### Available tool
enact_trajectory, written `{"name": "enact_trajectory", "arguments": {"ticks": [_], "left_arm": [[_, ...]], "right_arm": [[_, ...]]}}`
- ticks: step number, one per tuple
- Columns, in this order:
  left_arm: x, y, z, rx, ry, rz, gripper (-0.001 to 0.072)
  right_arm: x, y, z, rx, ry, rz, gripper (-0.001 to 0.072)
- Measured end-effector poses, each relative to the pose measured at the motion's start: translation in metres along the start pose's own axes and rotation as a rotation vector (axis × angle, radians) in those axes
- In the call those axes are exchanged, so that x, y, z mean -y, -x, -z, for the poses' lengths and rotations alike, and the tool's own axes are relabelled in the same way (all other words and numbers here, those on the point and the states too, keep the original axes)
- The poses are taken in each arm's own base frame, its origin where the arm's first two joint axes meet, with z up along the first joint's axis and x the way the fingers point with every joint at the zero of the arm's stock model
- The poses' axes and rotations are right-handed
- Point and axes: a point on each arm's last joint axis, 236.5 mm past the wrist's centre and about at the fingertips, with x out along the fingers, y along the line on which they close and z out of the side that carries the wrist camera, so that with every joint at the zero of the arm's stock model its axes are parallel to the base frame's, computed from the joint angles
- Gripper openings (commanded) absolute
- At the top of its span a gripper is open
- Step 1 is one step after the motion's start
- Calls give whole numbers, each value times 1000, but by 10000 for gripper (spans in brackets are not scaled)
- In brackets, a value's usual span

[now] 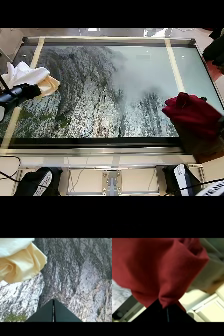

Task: Fold the shirts.

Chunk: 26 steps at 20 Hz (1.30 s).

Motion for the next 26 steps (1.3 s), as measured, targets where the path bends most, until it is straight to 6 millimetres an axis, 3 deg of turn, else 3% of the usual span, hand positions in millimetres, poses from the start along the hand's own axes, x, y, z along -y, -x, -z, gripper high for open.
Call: {"name": "enact_trajectory", "arguments": {"ticks": [1, 2, 3, 4, 5, 7, 10, 11, 12, 14, 17, 19, 21, 23, 26], "left_arm": [[0, 0, 1, -6, 0, -1, 17], [0, 0, 4, -16, 0, -2, 17], [-1, 0, 5, -19, 0, -2, 17], [-1, 0, 5, -23, 0, -3, 17], [-1, 0, 6, -26, 0, -3, 17], [-1, 0, 7, -30, 0, -4, 17], [-1, 0, 8, -34, 0, -4, 17], [-1, 0, 8, -34, 0, -4, 17], [-1, 0, 8, -34, 0, -4, 17], [-1, 0, 8, -35, 0, -4, 17], [-1, 0, 9, -37, 0, -5, 17], [-2, 0, 14, -60, 2, -7, 17], [-1, 1, 26, -111, 13, -4, 17], [-1, 3, 38, -161, 17, -5, 17], [-1, 5, 47, -200, 20, -6, 17]], "right_arm": [[18, -12, 13, -4, -66, 20, 10], [31, -22, 22, -3, -116, 33, 97], [41, -28, 27, 10, -157, 44, 323], [47, -30, 28, 28, -183, 53, 503], [50, -29, 23, 63, -201, 51, 532], [44, -10, 1, 164, -221, 19, 531], [21, 58, -57, 426, -248, -64, 499], [8, 85, -76, 522, -239, -109, 452], [-13, 112, -92, 605, -212, -181, 350], [-67, 146, -101, 678, -86, -345, 179], [-162, 165, -66, 615, 246, -592, 8], [-207, 161, -26, 514, 459, -691, 8], [-232, 150, 12, 417, 633, -724, 9], [-244, 138, 40, 350, 774, -717, 9], [-254, 128, 62, 319, 903, -696, 8]]}}
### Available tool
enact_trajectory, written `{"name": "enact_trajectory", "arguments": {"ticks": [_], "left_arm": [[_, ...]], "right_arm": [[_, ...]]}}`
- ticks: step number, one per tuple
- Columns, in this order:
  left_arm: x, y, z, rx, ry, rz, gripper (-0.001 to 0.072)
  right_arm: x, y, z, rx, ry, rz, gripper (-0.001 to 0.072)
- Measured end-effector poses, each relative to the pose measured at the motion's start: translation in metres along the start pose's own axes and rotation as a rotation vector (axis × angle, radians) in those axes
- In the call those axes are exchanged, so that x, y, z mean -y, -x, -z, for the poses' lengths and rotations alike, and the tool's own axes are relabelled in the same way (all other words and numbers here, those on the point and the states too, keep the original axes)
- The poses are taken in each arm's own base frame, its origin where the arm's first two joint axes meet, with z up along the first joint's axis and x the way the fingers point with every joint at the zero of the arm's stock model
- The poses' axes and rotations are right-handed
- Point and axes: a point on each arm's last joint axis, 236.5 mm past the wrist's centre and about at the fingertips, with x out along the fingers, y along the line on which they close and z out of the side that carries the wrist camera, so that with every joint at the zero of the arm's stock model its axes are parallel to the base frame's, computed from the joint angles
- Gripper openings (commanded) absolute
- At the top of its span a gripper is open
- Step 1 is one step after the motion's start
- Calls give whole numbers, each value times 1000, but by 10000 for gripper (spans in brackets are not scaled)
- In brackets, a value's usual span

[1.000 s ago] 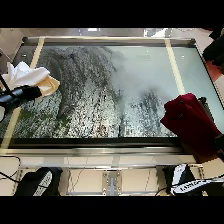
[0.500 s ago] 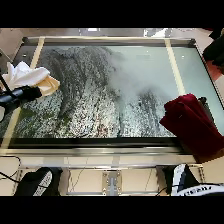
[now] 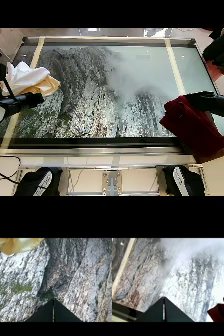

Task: Fold the shirts.

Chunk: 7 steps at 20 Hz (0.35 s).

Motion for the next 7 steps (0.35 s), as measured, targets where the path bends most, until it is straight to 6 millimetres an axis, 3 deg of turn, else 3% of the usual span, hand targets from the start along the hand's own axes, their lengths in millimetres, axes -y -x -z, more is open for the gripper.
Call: {"name": "enact_trajectory", "arguments": {"ticks": [7], "left_arm": [[0, 0, 6, -27, 3, 1, 17]], "right_arm": [[-11, -8, 5, -30, 73, -8, 9]]}}
